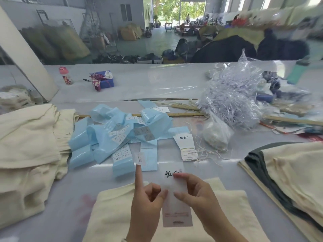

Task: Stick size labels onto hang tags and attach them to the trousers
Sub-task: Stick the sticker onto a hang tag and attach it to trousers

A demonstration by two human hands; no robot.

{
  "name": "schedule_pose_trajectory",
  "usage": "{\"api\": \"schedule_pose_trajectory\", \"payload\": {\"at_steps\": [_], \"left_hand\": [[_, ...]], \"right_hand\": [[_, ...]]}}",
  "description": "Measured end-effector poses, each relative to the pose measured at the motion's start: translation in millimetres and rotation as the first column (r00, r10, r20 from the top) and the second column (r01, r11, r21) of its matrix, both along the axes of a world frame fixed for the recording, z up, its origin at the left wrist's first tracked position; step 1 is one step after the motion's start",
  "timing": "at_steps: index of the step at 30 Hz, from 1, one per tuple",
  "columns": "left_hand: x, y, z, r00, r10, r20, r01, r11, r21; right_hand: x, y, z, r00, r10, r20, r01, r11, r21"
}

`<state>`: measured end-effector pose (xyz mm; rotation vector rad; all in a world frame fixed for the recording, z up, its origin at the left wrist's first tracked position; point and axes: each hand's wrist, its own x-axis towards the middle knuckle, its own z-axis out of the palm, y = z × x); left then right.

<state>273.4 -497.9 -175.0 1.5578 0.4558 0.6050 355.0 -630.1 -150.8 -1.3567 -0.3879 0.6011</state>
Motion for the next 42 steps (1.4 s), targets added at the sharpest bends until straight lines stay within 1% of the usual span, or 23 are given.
{"api": "schedule_pose_trajectory", "payload": {"at_steps": [1, 3, 5, 8, 10, 12, 14, 17, 19, 22, 24, 28, 33, 37, 42], "left_hand": [[-6.8, 1.9, 1.1, 1.0, -0.011, -0.001, 0.011, 1.0, 0.01], [-17.1, 5.0, 3.4, 0.999, -0.033, -0.002, 0.033, 0.999, 0.025], [-24.1, 6.1, 4.4, 0.999, -0.052, 0.005, 0.052, 0.998, 0.041], [-31.3, 5.7, 5.0, 0.998, -0.058, 0.01, 0.057, 0.997, 0.054], [-34.5, 6.4, 6.5, 0.997, -0.082, -0.009, 0.083, 0.995, 0.055], [-35.8, 8.1, 9.2, 0.995, -0.102, -0.022, 0.103, 0.994, 0.039], [-36.6, 10.3, 13.7, 0.995, -0.089, -0.033, 0.091, 0.995, 0.046], [-39.0, 13.2, 16.5, 1.0, 0.005, -0.023, -0.003, 0.995, 0.1], [-41.0, 13.6, 23.4, 0.998, 0.057, 0.001, -0.057, 0.996, 0.068], [-43.1, 11.7, 36.6, 1.0, 0.012, -0.018, -0.013, 0.999, -0.042], [-42.0, 10.7, 39.7, 0.999, -0.03, -0.045, 0.028, 0.999, -0.046], [-41.5, 6.9, 39.8, 0.992, -0.062, -0.114, 0.067, 0.997, 0.035], [-41.9, 3.4, 39.2, 0.989, -0.069, -0.132, 0.081, 0.993, 0.088], [-40.3, 3.3, 35.0, 0.988, -0.044, -0.146, 0.071, 0.98, 0.184], [-39.0, 3.3, 32.3, 0.988, -0.026, -0.153, 0.064, 0.966, 0.25]], "right_hand": [[-11.7, 0.3, -1.2, 0.999, 0.024, -0.039, -0.024, 1.0, 0.004], [-30.4, 1.9, -6.2, 0.998, 0.002, -0.07, -0.002, 1.0, 0.003], [-45.1, 4.3, -11.5, 0.99, -0.085, -0.111, 0.091, 0.995, 0.045], [-62.6, 7.9, -15.1, 0.943, -0.241, -0.228, 0.275, 0.952, 0.132], [-69.6, 8.4, -14.6, 0.915, -0.281, -0.29, 0.334, 0.93, 0.153], [-71.3, 6.8, -11.8, 0.902, -0.3, -0.309, 0.356, 0.923, 0.144], [-67.4, 2.9, -9.1, 0.903, -0.32, -0.287, 0.367, 0.922, 0.127], [-59.4, -3.4, -7.2, 0.922, -0.312, -0.229, 0.339, 0.936, 0.092], [-56.4, -5.2, -7.5, 0.938, -0.296, -0.182, 0.31, 0.949, 0.051], [-57.1, -4.5, -8.2, 0.951, -0.28, -0.13, 0.283, 0.959, 0.005], [-58.4, -3.0, -8.7, 0.955, -0.276, -0.11, 0.275, 0.961, -0.02], [-61.0, 0.5, -6.1, 0.97, -0.238, -0.054, 0.236, 0.97, -0.051], [-59.5, 1.4, -0.7, 0.985, -0.17, -0.018, 0.17, 0.985, -0.03], [-59.7, 2.2, 2.0, 0.991, -0.129, -0.021, 0.13, 0.992, 0.004], [-62.9, 2.0, 6.5, 0.993, -0.116, 0.032, 0.116, 0.993, -0.008]]}}
